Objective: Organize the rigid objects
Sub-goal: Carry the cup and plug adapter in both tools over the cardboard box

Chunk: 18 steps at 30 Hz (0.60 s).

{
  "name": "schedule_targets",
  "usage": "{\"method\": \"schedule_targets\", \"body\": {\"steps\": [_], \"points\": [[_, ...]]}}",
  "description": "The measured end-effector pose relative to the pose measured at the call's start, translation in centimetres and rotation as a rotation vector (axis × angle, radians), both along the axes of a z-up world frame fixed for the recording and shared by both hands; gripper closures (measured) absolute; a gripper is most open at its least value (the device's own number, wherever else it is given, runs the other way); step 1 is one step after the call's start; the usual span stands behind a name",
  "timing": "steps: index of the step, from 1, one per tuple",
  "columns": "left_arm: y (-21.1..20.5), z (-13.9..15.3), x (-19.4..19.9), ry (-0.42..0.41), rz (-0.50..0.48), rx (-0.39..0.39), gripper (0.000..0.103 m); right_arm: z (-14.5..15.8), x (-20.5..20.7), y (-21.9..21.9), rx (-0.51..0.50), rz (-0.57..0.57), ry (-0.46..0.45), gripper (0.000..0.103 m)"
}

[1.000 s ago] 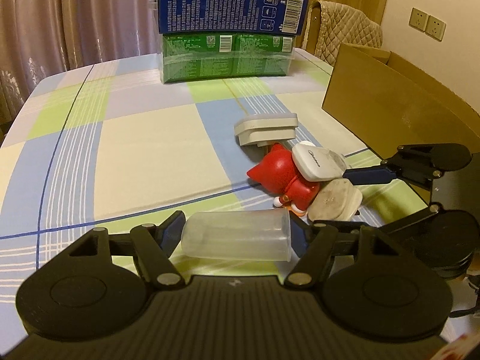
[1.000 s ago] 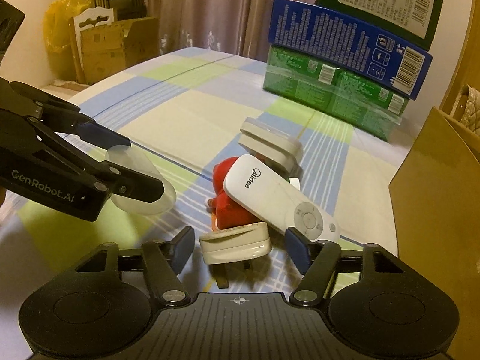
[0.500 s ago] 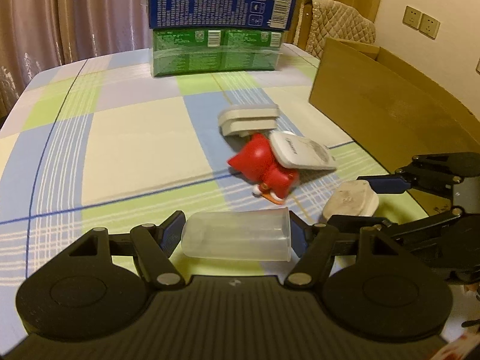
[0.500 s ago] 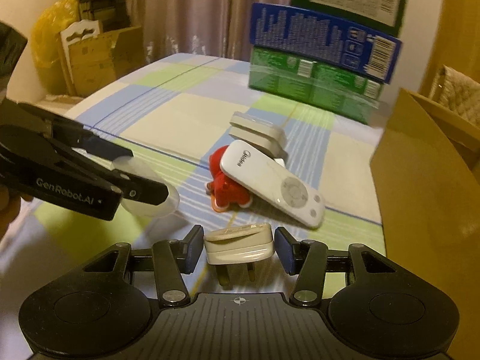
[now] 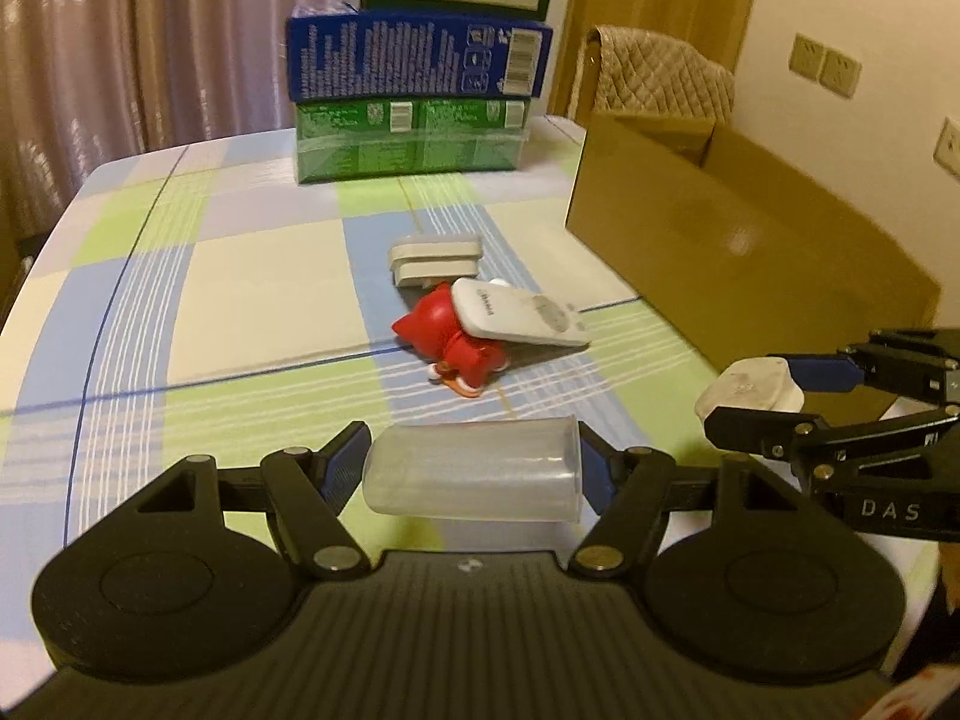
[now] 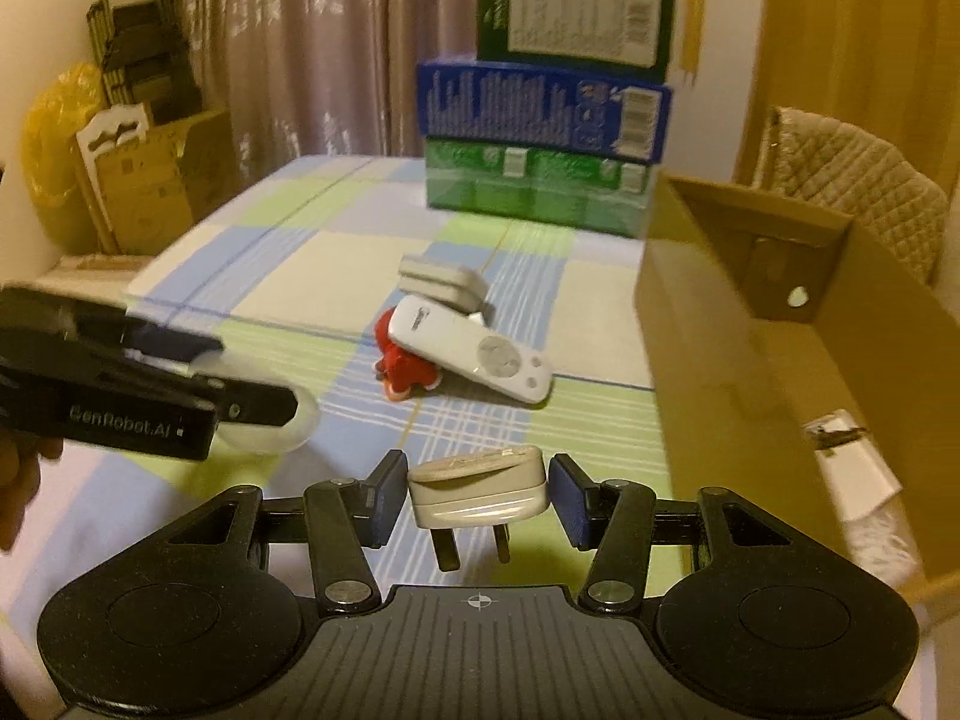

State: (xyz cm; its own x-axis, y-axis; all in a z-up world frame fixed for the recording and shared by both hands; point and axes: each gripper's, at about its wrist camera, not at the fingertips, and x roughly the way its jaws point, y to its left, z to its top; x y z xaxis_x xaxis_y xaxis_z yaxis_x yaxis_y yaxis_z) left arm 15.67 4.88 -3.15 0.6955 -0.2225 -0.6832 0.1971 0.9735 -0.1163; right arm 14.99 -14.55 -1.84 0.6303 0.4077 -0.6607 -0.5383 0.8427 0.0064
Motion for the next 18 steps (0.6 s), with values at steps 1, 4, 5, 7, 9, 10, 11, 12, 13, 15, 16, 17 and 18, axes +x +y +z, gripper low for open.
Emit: {"method": "schedule_targets", "body": {"steps": [1,4,5,7,9,10,11,12,13,15,16,17,18], "points": [[-0.2,0.5,-0.5,-0.005,0.01,-0.01,0.036,0.6,-0.4,-0.4,0.014,-0.006,-0.003,0.055],[-1.3,2.2,-2.2,-0.024,0.024,-0.038,0.036,2.2,-1.6,-1.4,0.042,-0.018,-0.015,0.055],[-1.7,2.7,-2.7,-0.031,0.026,-0.043,0.036,2.8,-2.1,-1.8,0.054,-0.023,-0.017,0.055],[-2.5,3.8,-3.7,-0.046,0.027,-0.048,0.036,3.8,-2.8,-2.6,0.071,-0.032,-0.022,0.055],[-3.3,4.7,-4.5,-0.057,0.027,-0.049,0.036,4.6,-3.4,-3.4,0.08,-0.041,-0.03,0.055],[-3.8,5.2,-4.9,-0.063,0.026,-0.051,0.036,5.1,-3.7,-3.8,0.084,-0.045,-0.033,0.055],[-4.2,5.6,-5.2,-0.067,0.025,-0.053,0.036,5.5,-4.0,-4.3,0.087,-0.05,-0.037,0.055],[-4.6,6.0,-5.5,-0.07,0.024,-0.054,0.036,5.8,-4.3,-4.8,0.089,-0.054,-0.043,0.055],[-5.0,6.4,-5.9,-0.074,0.022,-0.056,0.036,6.3,-4.5,-5.3,0.091,-0.059,-0.048,0.055],[-5.8,7.0,-6.4,-0.08,0.021,-0.06,0.036,6.9,-4.9,-6.3,0.096,-0.071,-0.055,0.055],[-6.2,7.2,-6.7,-0.082,0.022,-0.059,0.036,7.2,-5.2,-6.9,0.099,-0.076,-0.058,0.055],[-6.6,7.4,-7.0,-0.083,0.022,-0.057,0.036,7.4,-5.3,-7.3,0.101,-0.08,-0.059,0.055],[-6.9,7.6,-7.3,-0.084,0.023,-0.055,0.036,7.7,-5.6,-7.8,0.102,-0.082,-0.061,0.055]]}}
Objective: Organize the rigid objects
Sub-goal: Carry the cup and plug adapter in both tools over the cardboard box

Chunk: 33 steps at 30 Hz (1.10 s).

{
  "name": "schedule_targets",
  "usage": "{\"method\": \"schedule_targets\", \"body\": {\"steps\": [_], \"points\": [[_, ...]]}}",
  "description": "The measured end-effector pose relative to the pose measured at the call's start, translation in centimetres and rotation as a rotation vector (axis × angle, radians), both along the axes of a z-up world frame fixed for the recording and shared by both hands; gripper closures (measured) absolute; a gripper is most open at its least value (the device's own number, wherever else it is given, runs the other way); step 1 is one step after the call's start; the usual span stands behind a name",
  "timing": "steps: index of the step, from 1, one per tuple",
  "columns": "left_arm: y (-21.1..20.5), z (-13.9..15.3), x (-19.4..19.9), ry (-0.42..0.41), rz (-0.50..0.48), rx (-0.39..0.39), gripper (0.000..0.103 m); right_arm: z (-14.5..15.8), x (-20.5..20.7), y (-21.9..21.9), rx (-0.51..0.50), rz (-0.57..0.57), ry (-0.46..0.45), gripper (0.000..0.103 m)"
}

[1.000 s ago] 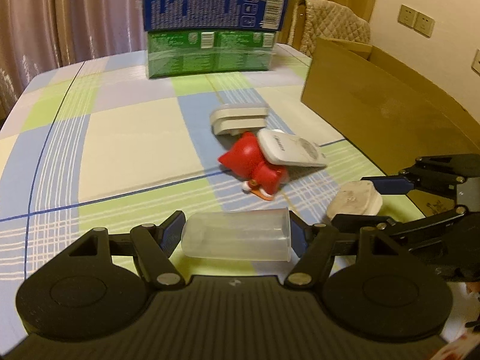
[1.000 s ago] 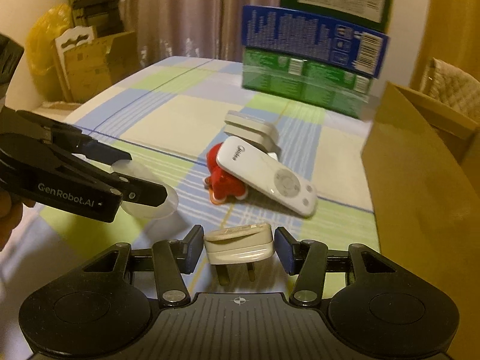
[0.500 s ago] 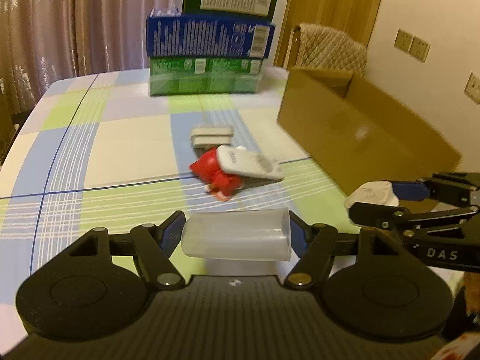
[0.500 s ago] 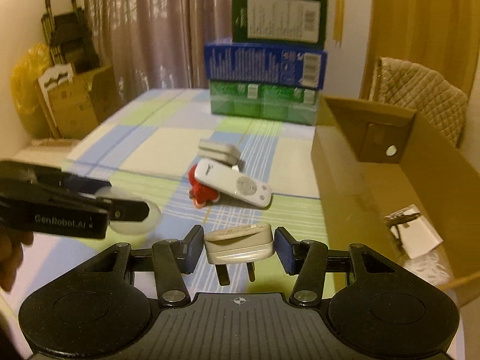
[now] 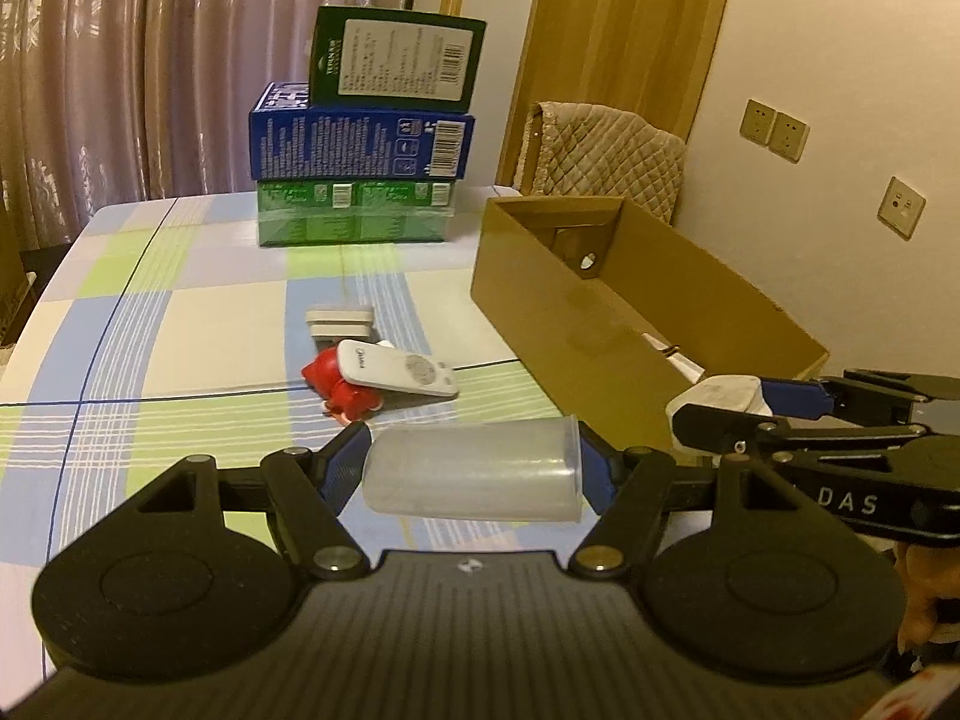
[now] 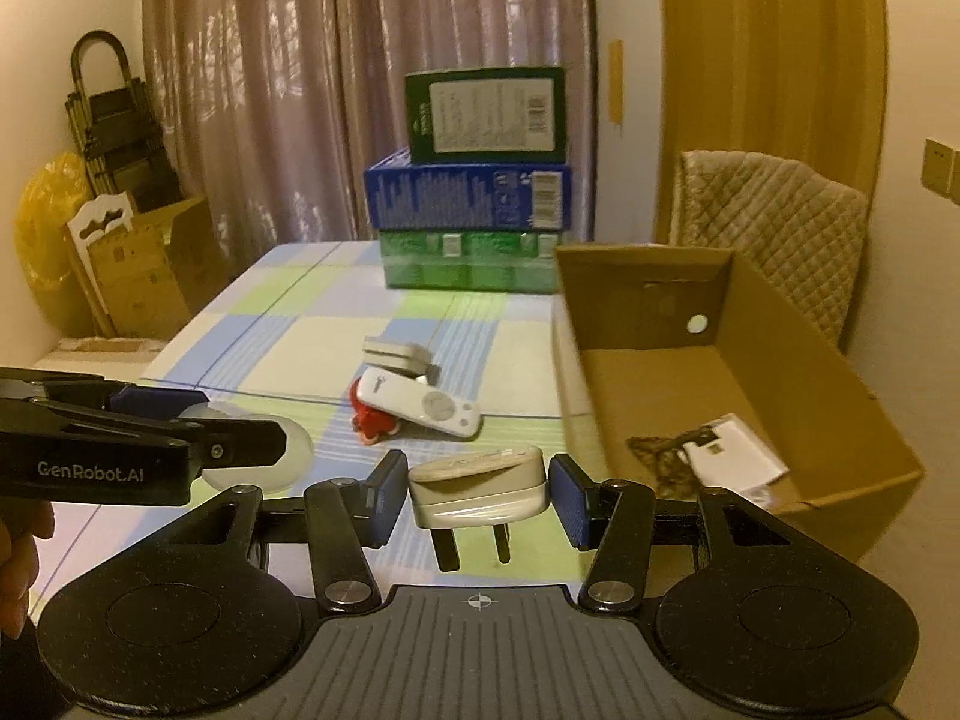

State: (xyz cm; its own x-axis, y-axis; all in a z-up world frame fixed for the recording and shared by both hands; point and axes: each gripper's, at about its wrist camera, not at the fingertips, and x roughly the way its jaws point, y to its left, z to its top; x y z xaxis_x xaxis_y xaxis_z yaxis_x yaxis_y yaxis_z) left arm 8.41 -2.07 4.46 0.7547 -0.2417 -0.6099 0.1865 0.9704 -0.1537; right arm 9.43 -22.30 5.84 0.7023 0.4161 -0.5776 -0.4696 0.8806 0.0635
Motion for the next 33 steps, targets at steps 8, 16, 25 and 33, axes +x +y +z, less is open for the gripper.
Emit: {"method": "schedule_targets", "body": {"steps": [8,16,25,33], "points": [[-2.5,0.5,-1.5,0.01,0.006,0.01,0.036,1.1,-1.3,-3.0,0.012,-0.026,-0.017,0.055],[-4.4,0.7,-1.5,0.015,-0.025,0.023,0.036,1.4,-1.5,-5.9,0.017,-0.077,-0.021,0.055],[-6.0,0.8,-0.9,0.023,-0.047,0.014,0.036,1.6,-1.3,-8.8,0.016,-0.114,-0.024,0.055],[-9.2,1.8,1.5,0.011,-0.093,-0.019,0.036,2.6,1.0,-12.2,0.015,-0.154,-0.029,0.055]]}}
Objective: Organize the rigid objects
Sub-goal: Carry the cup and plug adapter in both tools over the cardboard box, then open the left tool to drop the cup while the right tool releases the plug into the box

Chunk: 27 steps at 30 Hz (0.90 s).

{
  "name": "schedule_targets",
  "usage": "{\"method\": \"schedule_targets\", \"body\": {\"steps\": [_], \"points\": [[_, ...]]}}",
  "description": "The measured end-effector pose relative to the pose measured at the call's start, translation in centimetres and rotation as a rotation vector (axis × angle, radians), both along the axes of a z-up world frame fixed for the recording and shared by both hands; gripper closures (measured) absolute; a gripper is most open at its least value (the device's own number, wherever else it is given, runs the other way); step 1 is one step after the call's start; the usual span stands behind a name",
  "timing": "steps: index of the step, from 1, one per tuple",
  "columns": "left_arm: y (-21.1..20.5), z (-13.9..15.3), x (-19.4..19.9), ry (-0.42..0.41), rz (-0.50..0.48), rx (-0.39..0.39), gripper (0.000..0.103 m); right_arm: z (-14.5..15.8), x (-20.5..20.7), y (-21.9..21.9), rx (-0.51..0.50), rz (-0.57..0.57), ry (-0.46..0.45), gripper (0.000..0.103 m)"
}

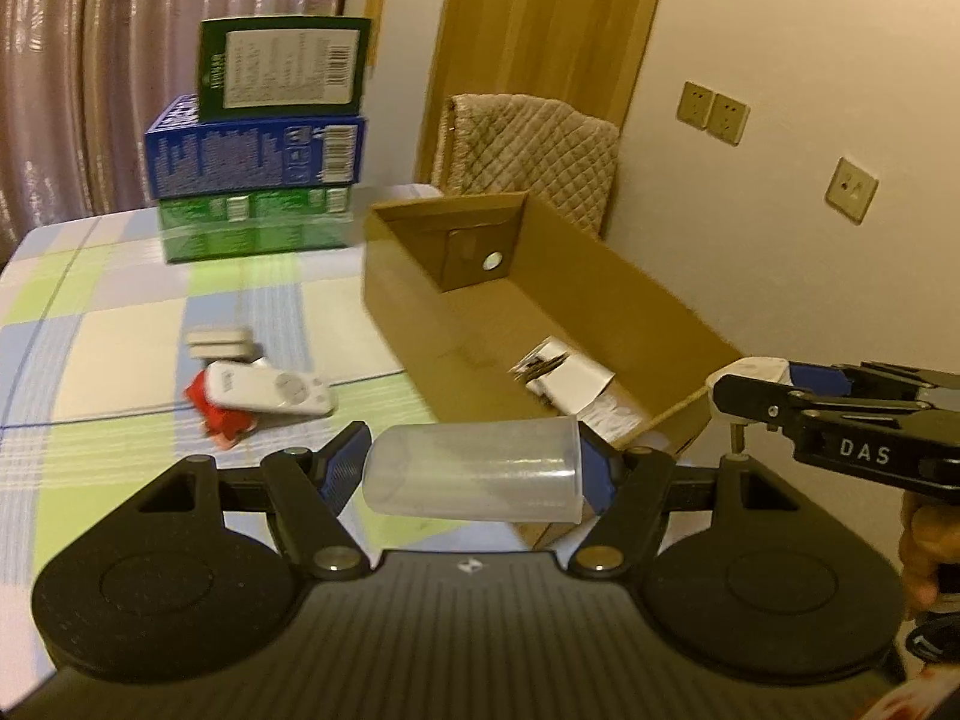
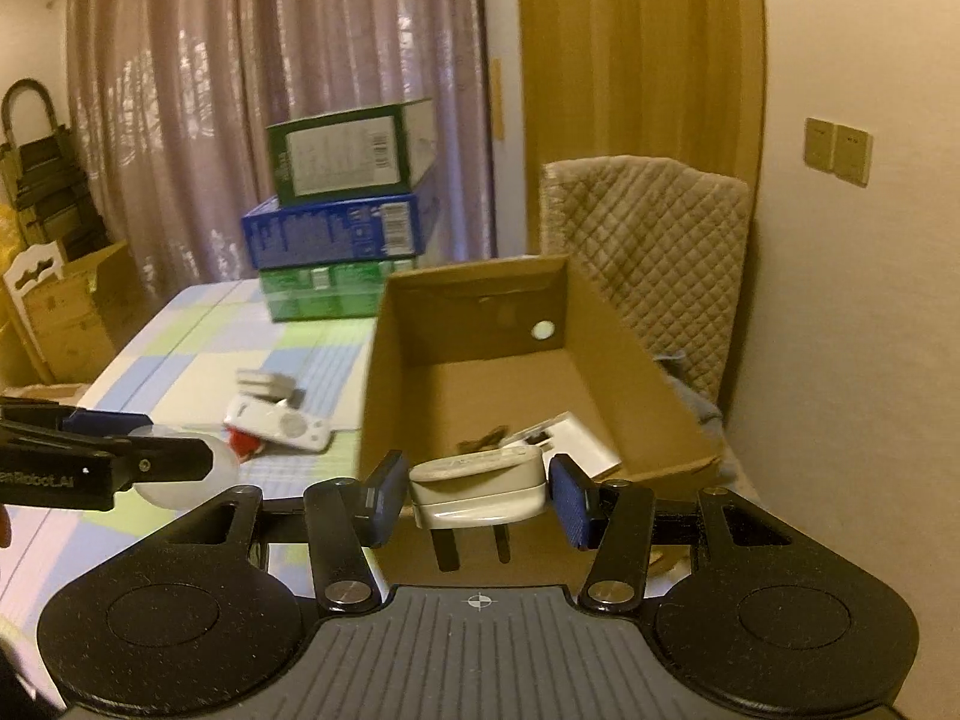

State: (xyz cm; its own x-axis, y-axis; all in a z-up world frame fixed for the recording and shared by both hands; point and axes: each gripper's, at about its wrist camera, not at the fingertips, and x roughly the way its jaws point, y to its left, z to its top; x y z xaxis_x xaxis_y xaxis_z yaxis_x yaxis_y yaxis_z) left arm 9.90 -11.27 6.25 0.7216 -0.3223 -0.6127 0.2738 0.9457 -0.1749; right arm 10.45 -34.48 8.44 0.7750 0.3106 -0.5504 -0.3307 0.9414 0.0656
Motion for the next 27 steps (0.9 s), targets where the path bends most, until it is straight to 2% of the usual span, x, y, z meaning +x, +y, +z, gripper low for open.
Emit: {"method": "schedule_targets", "body": {"steps": [7,15,27], "points": [[-3.0,0.4,3.9,-0.001,-0.039,-0.015,0.036,0.6,3.5,-2.3,-0.009,-0.029,-0.007,0.055],[-6.0,-0.3,8.5,0.01,-0.075,0.0,0.036,-0.9,7.7,-3.9,0.003,-0.051,0.036,0.055],[-7.9,-1.7,12.2,0.025,-0.123,0.032,0.036,-2.6,11.1,-4.4,0.028,-0.065,0.083,0.055]]}}
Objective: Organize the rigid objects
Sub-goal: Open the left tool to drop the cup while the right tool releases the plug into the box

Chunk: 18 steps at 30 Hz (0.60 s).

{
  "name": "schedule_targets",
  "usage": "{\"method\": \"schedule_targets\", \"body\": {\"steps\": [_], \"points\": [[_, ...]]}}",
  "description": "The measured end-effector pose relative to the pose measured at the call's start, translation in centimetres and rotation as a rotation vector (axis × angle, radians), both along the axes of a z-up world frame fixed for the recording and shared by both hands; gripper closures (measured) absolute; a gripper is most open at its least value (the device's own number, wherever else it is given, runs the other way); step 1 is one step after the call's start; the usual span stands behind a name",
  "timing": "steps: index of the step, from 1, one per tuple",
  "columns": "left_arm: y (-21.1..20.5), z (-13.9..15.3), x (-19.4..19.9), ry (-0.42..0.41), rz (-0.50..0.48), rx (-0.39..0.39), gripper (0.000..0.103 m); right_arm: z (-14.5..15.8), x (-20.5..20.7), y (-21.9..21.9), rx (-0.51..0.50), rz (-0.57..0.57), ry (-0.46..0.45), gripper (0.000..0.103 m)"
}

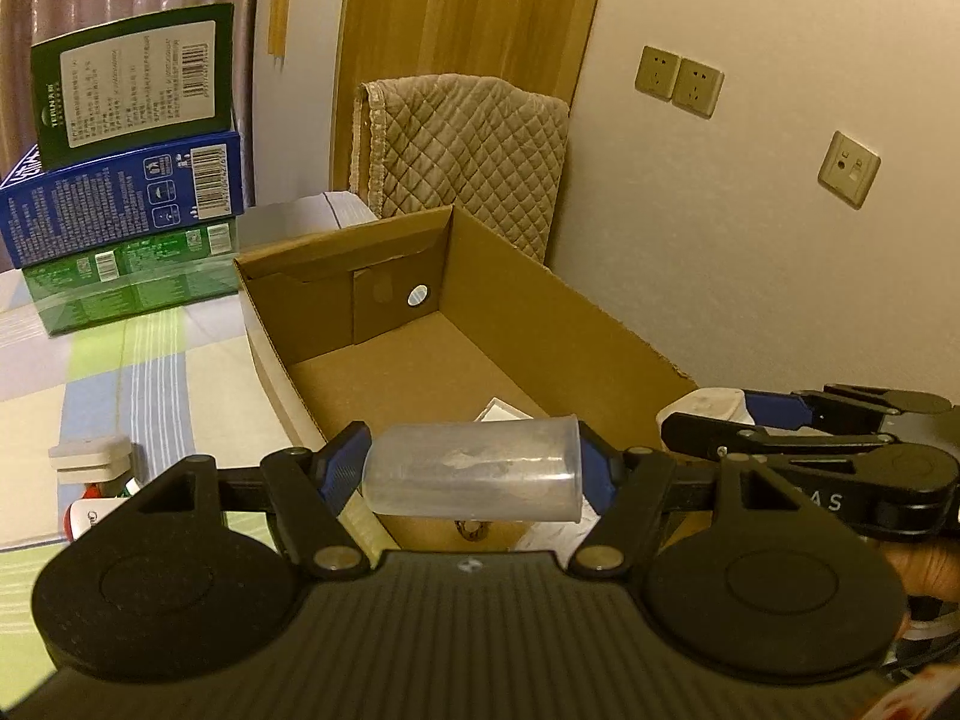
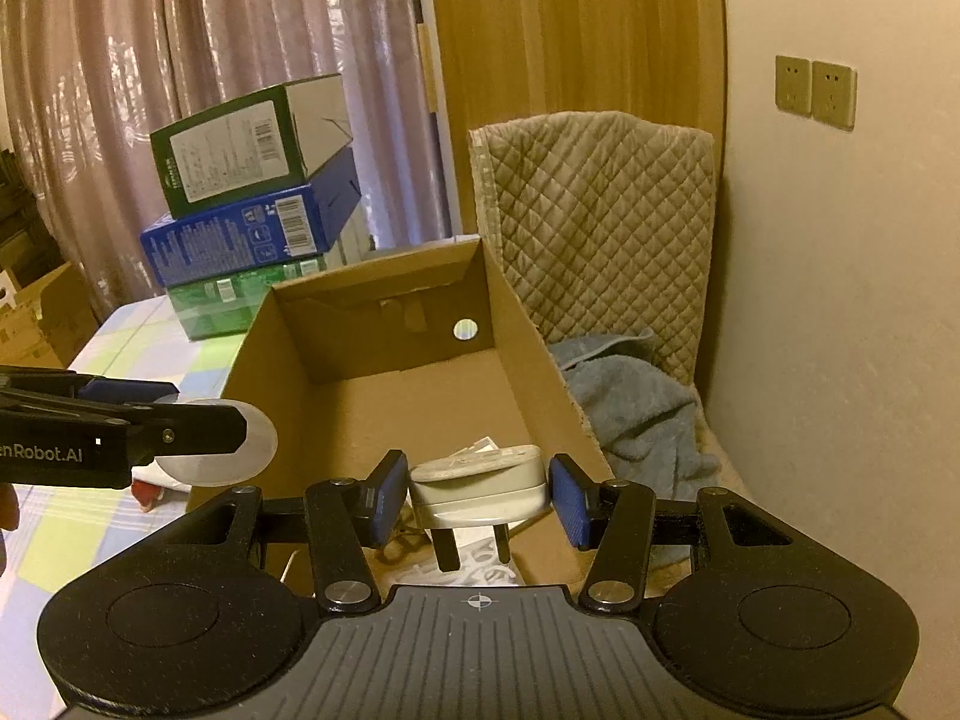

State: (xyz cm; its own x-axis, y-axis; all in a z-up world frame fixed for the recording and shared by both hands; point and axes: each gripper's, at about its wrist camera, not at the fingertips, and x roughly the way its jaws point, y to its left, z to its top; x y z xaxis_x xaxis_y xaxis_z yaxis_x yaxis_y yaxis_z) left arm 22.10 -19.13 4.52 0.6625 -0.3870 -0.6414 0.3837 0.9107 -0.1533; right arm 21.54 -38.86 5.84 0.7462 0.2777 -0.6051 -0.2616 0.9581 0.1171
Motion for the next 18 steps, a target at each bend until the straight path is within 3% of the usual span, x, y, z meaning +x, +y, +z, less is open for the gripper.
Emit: {"method": "schedule_targets", "body": {"steps": [18], "points": [[-1.2,-1.2,1.6,0.028,-0.044,0.035,0.036,-0.7,0.8,0.2,0.009,-0.009,0.015,0.055]]}}
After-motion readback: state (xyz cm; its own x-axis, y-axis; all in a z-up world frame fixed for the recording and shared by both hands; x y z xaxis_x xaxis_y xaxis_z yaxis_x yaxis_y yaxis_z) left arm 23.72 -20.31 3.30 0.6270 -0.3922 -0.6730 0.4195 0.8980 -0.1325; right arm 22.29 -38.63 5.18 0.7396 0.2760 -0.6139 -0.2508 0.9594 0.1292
